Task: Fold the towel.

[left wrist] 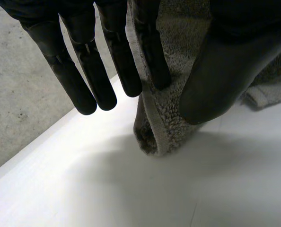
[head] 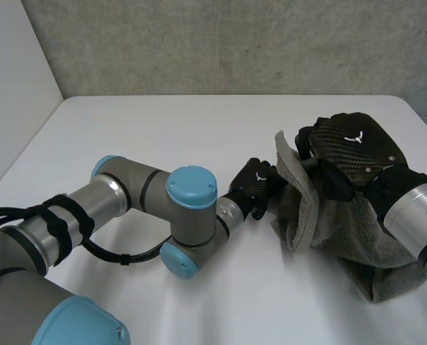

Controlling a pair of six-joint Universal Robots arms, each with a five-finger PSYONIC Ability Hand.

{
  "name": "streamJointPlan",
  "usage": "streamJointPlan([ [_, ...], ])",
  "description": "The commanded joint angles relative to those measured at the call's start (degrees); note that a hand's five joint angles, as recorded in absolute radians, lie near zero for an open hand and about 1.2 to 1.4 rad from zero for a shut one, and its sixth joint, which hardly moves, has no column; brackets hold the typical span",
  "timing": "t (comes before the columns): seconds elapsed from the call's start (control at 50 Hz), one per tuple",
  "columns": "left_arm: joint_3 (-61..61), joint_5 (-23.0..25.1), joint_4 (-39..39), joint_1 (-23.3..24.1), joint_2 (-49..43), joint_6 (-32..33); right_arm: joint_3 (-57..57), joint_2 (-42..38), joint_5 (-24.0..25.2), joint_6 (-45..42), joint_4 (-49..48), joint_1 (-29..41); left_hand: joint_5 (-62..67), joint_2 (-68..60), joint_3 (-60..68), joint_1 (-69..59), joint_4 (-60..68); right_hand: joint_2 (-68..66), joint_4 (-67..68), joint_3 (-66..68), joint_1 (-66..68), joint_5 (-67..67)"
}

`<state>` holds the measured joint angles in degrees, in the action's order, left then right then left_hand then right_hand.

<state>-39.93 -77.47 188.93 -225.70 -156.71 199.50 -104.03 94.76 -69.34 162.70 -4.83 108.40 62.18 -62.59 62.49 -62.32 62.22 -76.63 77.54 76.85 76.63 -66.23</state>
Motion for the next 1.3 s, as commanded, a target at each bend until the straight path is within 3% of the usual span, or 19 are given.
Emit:
streamJointPlan([
  [0.02, 0.1, -0.3, -0.1, 0.0, -0.4, 3.5, -0.1, 0.1, 0.0, 0.0, 0.0, 0.1, -14.2, 4.6, -4.5, 4.3, -4.2, -3.4, 2.5, 3.1, 3.4, -3.8],
  [0.3, 1.2, -0.6, -0.1, 0.3, -1.4, 6.8, 0.0, 0.2, 0.0, 0.0, 0.3, 0.0, -9.3, -0.3, 0.4, -0.5, 0.6, -3.4, 2.5, 3.1, 3.4, -3.8],
  [0.44, 1.1, -0.5, -0.1, 0.8, -1.7, 9.3, 0.0, 0.2, 0.0, -0.1, 0.3, 0.0, 7.8, -17.4, 17.5, -17.7, 17.8, -3.4, 2.5, 3.1, 3.4, -3.8],
  [0.62, -0.1, -0.4, 0.8, 1.2, -1.1, 11.0, 0.1, 0.2, 0.0, -0.1, 0.4, 0.0, 7.8, -17.4, 17.5, -17.7, 17.8, -3.4, 2.5, 3.1, 3.4, -3.8],
  [0.78, -9.1, -0.7, 8.7, 0.1, 9.3, 11.0, 1.3, 1.6, -0.5, 0.5, 0.5, -0.6, 7.8, -17.4, 17.5, -17.7, 17.8, -3.4, 2.5, 3.1, 3.4, -3.8],
  [0.9, -16.7, -0.8, 12.2, -5.4, 17.6, 11.1, 2.2, 5.0, 0.6, 1.7, 0.3, -2.1, 7.8, -17.4, 17.5, -17.7, 17.8, -3.4, 2.5, 3.1, 3.4, -3.8],
  [1.06, -21.7, -0.8, 12.3, -7.3, 25.5, 10.0, 5.5, 7.5, 8.2, 18.4, -3.5, -3.6, 7.8, -17.4, 17.5, -17.7, 17.8, -3.4, 2.5, 3.1, 3.4, -3.8],
  [1.1, -23.0, -0.8, 12.3, -9.6, 28.9, 8.9, 8.5, 7.1, 12.4, 27.1, -4.8, -5.9, 7.8, -17.4, 17.5, -17.7, 17.8, -3.4, 2.5, 3.1, 3.4, -3.8],
  [1.16, -23.6, -0.8, 12.4, -11.3, 30.5, 8.1, 10.7, 6.6, 14.2, 31.5, -4.7, -7.2, 7.8, -17.4, 17.5, -17.7, 17.8, -3.4, 2.5, 3.1, 3.4, -3.8],
  [1.2, -25.0, -0.8, 12.4, -14.1, 33.5, 6.6, 15.2, 2.8, 18.9, 39.8, -4.1, -9.0, 7.8, -17.4, 17.5, -17.7, 17.8, -3.4, 2.5, 3.1, 3.4, -3.8],
  [1.3, -28.2, -0.8, 12.3, -17.6, 40.2, 4.7, 23.5, -5.3, 26.1, 47.5, -1.3, -10.5, 7.8, -17.4, 17.5, -17.7, 17.8, -3.4, 2.5, 3.1, 3.4, -3.8],
])
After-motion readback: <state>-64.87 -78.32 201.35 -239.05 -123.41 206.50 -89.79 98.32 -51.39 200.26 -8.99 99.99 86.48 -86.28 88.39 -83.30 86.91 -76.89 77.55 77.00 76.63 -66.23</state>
